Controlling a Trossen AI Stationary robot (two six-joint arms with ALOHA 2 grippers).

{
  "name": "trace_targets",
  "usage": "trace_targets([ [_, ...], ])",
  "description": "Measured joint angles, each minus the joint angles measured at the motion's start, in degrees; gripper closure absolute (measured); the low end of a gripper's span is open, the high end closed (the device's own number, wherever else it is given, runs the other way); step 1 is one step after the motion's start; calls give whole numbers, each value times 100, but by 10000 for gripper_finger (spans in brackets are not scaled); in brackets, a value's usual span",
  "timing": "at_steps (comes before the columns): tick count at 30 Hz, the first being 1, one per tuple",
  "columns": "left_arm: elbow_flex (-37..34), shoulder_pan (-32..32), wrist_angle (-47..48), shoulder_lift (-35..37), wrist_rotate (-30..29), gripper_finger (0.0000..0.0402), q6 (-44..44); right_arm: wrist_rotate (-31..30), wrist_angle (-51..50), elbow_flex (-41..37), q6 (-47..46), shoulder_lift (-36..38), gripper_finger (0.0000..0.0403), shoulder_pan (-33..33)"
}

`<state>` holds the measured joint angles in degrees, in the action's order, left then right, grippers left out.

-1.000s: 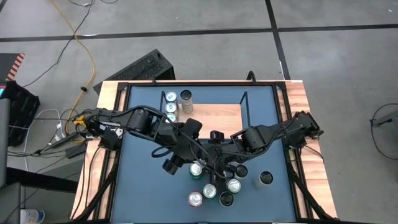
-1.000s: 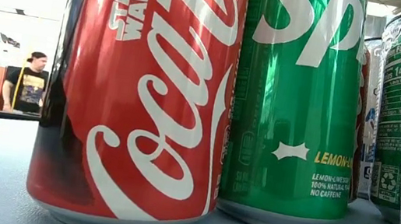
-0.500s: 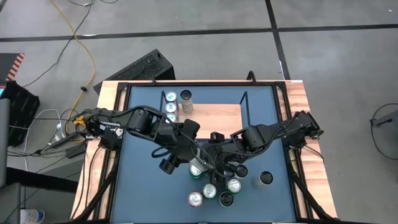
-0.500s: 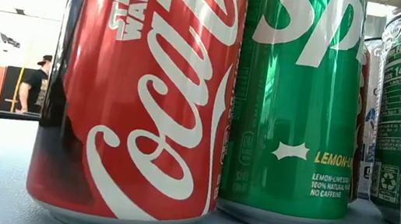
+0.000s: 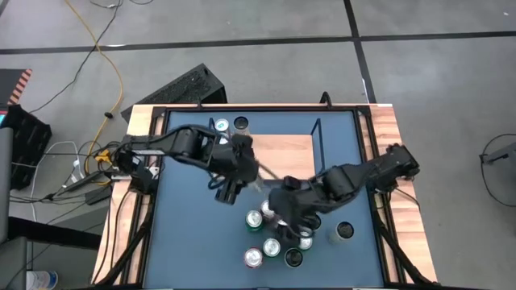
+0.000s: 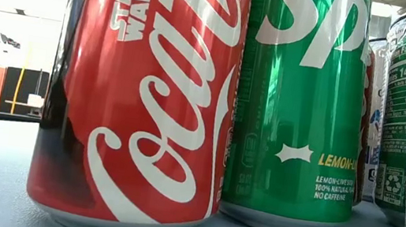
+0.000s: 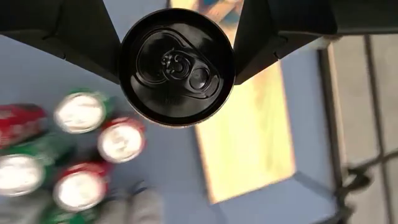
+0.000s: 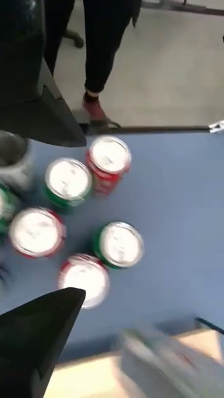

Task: Place canned beverage on shelf
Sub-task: Put the bottom white and orange soda can on the shelf aligned with the other white and orange soda can

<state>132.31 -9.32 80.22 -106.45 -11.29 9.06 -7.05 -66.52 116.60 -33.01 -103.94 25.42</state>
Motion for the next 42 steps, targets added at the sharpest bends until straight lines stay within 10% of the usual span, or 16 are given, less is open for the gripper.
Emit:
trace_targets([
  [21, -57, 1331, 344, -249, -496, 149, -949, -1727, -569, 0, -2709, 75, 30, 1550],
  [42, -3022, 1748, -1869, 1094, 241, 149, -213, -1900, -815, 0, -2914, 70, 30, 1693],
])
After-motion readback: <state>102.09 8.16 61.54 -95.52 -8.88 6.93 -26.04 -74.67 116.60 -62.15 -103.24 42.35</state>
